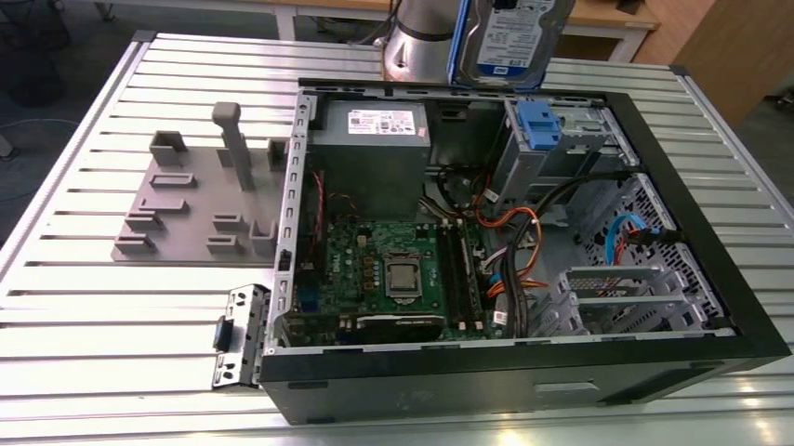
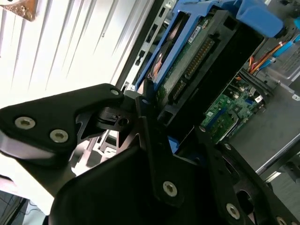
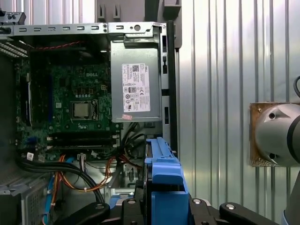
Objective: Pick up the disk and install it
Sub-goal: 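Pick up the disk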
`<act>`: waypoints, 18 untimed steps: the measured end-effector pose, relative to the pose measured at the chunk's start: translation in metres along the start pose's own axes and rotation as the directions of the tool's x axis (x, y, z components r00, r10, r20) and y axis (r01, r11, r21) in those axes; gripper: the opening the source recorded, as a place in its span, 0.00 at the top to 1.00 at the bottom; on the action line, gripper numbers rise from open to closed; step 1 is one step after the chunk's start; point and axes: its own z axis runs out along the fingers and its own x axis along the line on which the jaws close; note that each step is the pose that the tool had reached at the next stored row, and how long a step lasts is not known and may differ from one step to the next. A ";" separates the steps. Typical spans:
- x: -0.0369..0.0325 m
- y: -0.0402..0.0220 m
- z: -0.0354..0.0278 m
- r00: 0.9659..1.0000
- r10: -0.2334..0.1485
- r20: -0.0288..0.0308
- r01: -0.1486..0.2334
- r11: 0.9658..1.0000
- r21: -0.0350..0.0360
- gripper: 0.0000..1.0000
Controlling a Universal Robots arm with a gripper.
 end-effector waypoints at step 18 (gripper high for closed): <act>0.0401 -0.0190 0.0001 1.000 0.002 0.000 -0.002 1.000 0.000 0.64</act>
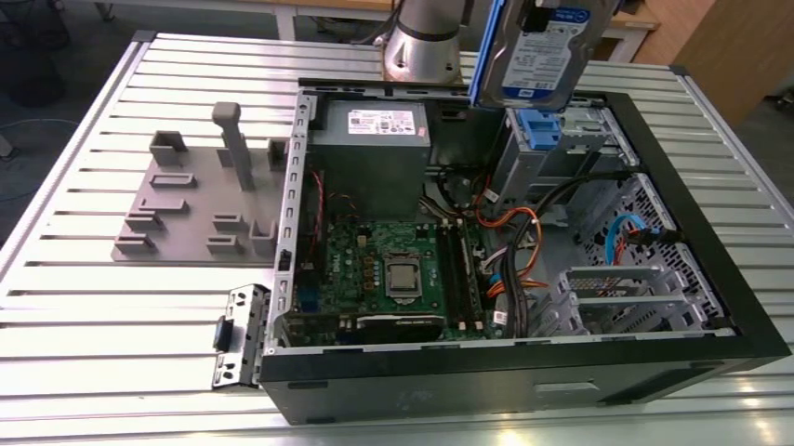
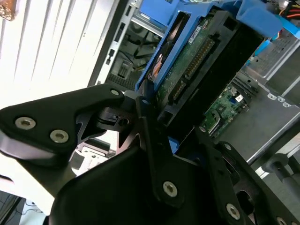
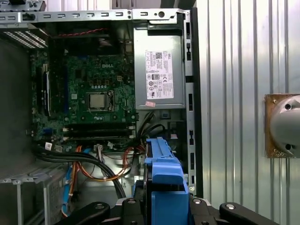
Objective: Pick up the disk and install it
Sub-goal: 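Pick up the disk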
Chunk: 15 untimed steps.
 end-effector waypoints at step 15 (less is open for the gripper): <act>0.0461 -0.0013 -0.0001 1.000 0.003 0.001 -0.003 1.000 0.000 0.64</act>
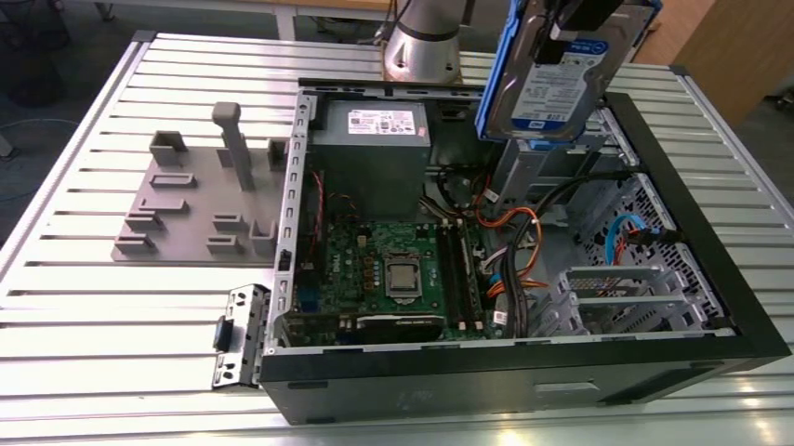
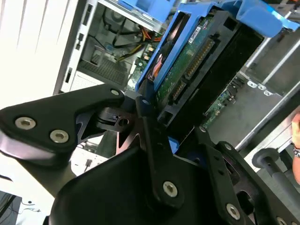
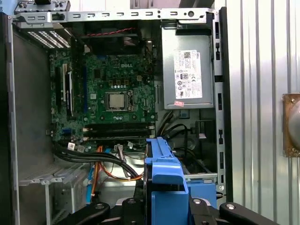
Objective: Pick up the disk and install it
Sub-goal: 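Pick up the disk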
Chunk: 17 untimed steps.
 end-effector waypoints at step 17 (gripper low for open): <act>0.0383 -0.0012 -0.0002 1.000 0.001 0.000 -0.001 1.000 0.000 0.64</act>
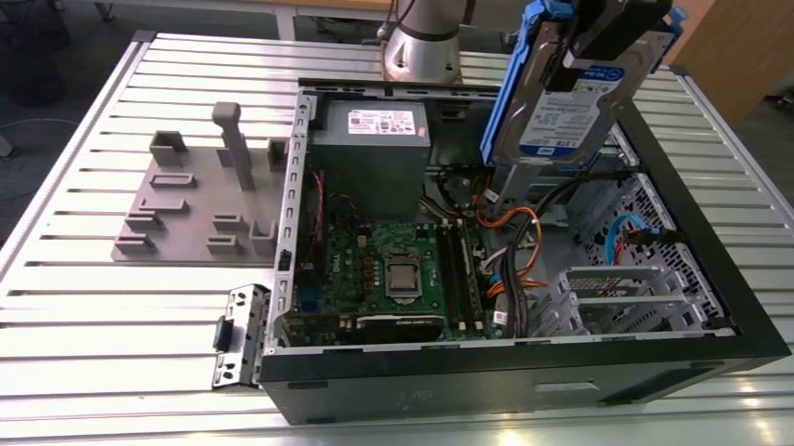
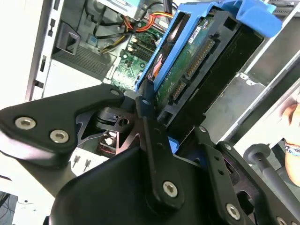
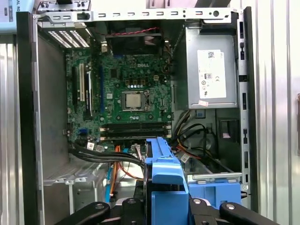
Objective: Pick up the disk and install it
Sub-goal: 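Pick up the disk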
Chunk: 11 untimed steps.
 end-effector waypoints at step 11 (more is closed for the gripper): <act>0.0202 -0.0007 -0.0003 1.000 0.000 0.000 0.000 1.000 0.000 0.64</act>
